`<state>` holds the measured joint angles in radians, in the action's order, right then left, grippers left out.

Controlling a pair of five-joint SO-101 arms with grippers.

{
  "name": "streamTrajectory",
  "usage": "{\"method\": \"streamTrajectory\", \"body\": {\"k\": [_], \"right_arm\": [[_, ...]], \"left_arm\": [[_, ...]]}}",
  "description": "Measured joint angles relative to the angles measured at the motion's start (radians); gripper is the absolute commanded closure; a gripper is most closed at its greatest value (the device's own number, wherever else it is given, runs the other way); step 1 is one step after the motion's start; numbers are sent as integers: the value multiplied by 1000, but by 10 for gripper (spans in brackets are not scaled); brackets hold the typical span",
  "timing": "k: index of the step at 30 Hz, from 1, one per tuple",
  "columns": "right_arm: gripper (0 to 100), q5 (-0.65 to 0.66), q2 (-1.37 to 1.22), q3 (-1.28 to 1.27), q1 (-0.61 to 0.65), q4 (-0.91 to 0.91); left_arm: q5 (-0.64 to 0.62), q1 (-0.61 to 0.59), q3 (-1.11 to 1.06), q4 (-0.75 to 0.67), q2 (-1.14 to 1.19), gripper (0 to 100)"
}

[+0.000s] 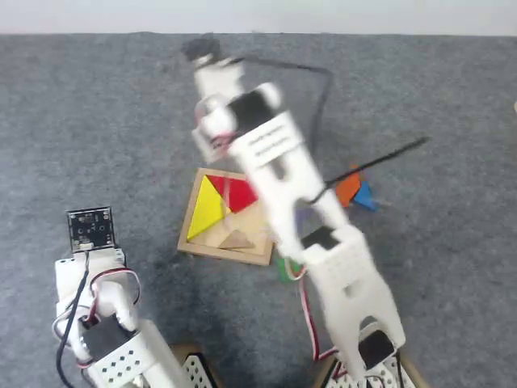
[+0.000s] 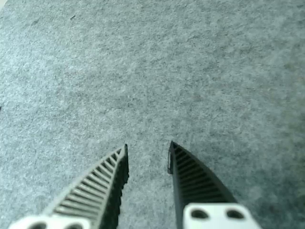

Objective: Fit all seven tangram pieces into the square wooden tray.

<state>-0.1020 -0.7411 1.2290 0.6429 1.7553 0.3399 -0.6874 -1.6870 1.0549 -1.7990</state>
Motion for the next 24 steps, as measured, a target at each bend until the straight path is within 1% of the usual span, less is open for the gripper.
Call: {"method": "streamTrajectory", "body": {"k": [3,7,9,13,15,20,22,24], "right_arm": [[972,31,97,-71,-51,0],[972,95,265,-233,-54,2],[972,114,350,-387,-66,2],[972,124,502,-764,-137,2],[972,152,603,-913,-173,-9],[971,175,878,-1240,-249,-190],[968,178,891,-1378,-292,-298],[930,169,858,-1493,-348,-419]], "left_arm": [[0,0,0,0,0,866],[25,0,0,0,0,866],[28,3,0,0,0,866],[38,68,0,34,0,866],[61,87,0,44,0,866],[80,100,0,64,0,866],[83,98,0,68,0,866],[83,97,0,68,0,866]]}}
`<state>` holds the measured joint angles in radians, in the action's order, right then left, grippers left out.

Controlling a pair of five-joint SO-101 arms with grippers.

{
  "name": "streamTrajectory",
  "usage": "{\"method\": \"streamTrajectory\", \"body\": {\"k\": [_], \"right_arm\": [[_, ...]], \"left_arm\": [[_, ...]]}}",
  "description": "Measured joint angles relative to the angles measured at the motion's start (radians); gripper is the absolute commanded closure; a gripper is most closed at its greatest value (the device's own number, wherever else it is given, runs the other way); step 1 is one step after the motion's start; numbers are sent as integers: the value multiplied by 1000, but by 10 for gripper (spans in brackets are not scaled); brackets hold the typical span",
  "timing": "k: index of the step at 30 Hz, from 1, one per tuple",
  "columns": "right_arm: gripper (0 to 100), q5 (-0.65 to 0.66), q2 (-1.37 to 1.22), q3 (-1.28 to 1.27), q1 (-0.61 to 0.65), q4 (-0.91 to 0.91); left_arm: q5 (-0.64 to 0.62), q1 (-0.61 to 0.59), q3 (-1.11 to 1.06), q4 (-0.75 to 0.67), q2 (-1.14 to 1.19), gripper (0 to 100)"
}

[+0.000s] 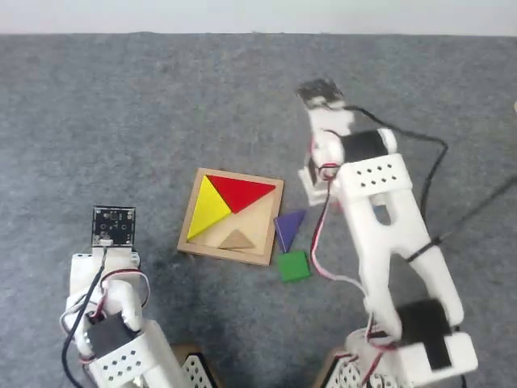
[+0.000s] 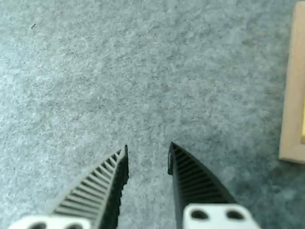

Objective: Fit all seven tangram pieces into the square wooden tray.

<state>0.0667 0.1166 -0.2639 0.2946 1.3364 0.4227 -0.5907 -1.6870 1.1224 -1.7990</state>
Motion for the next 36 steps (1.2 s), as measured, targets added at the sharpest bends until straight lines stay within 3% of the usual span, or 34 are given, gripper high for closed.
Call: {"method": "streamTrajectory", "body": {"k": [5,8,19,25,30,36], "right_arm": [[793,-198,-166,-41,-87,-201],[783,-333,-247,-37,-80,-247],[783,-414,-419,86,-68,-272],[783,-330,-370,193,-89,-120],[783,-193,-130,207,-21,8],[783,-126,92,74,55,14]], "left_arm": [[0,2,0,0,0,866],[0,3,0,0,0,866],[0,3,0,0,0,866],[0,0,0,0,0,866],[0,0,0,0,0,865],[0,0,0,0,0,864]]}}
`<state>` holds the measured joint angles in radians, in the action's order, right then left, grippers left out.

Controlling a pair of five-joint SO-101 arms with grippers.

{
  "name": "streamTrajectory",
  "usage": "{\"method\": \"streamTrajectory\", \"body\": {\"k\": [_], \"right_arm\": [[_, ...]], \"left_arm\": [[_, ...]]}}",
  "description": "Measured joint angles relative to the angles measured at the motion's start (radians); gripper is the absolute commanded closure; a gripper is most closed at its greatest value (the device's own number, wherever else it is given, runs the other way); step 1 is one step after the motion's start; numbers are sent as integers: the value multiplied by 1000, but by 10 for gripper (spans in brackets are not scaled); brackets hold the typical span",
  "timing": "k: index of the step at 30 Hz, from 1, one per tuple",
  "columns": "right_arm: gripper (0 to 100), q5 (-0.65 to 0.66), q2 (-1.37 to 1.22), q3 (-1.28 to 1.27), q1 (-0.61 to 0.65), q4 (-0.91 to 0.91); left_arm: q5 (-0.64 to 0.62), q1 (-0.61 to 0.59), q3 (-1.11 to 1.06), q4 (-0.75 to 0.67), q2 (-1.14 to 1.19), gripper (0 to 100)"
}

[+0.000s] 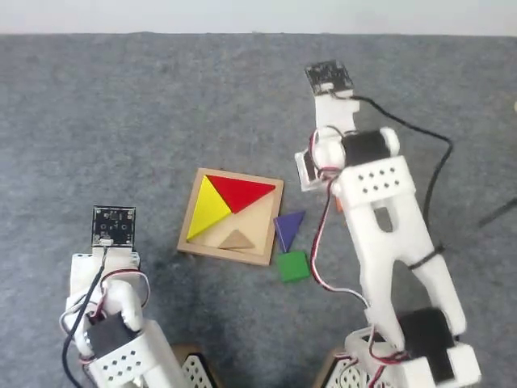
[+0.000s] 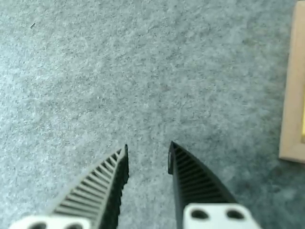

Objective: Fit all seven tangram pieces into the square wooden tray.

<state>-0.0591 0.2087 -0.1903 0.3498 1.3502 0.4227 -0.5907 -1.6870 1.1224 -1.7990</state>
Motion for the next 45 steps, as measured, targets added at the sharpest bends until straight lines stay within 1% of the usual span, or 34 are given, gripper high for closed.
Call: {"method": "streamTrajectory", "body": {"k": [3,7,10,14,19,23,33,41,45], "right_arm": [[783,-23,11,-97,-5,-81],[783,-92,-6,-232,3,-284],[783,-109,-101,-284,2,-399],[783,-155,-276,-284,-9,-474],[783,-216,-437,-187,-69,-457],[783,-250,-463,-135,-107,-433],[783,-253,-462,-80,-133,-377],[783,-241,-454,-43,-164,-381],[783,-196,-459,37,-186,-381]], "left_arm": [[0,2,0,31,0,863],[0,2,0,60,0,863],[0,2,0,60,0,863],[0,2,0,60,0,864],[0,2,0,60,0,864],[0,2,0,60,0,864],[0,3,0,60,0,864],[0,3,0,60,0,864],[0,3,0,60,0,864]]}}
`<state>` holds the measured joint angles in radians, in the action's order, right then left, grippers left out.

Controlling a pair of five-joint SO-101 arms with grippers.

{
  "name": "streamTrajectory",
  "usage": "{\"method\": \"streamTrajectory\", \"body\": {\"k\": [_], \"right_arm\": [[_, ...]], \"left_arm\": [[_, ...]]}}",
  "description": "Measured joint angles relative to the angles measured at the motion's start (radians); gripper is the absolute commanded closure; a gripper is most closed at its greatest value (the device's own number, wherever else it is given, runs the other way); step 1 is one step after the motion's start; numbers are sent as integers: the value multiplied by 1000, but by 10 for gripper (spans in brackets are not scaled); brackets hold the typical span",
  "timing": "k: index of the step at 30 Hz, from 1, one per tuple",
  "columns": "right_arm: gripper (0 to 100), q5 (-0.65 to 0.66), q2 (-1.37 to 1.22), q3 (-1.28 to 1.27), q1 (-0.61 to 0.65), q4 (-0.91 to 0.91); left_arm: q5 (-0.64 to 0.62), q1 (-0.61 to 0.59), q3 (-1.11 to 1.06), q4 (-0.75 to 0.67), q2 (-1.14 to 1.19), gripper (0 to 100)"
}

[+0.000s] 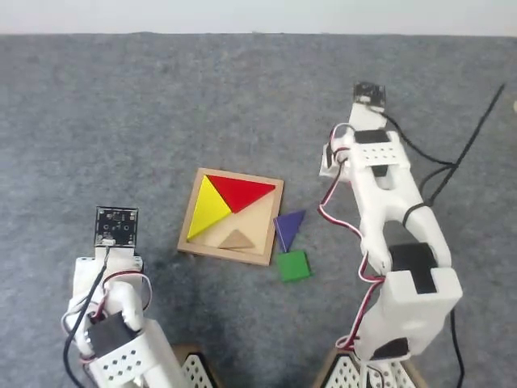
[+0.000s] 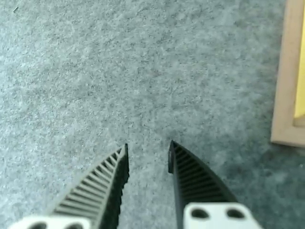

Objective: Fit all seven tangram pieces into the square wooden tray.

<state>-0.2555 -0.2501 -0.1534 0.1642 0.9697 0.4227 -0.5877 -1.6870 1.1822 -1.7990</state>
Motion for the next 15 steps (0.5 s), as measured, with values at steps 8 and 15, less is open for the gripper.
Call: {"method": "streamTrajectory", "body": {"k": [8,15], "right_arm": [[783,91,-186,216,-11,87],[783,95,-276,302,-17,150]], "left_arm": [[0,0,0,0,0,865],[0,0,0,0,0,865]]}}
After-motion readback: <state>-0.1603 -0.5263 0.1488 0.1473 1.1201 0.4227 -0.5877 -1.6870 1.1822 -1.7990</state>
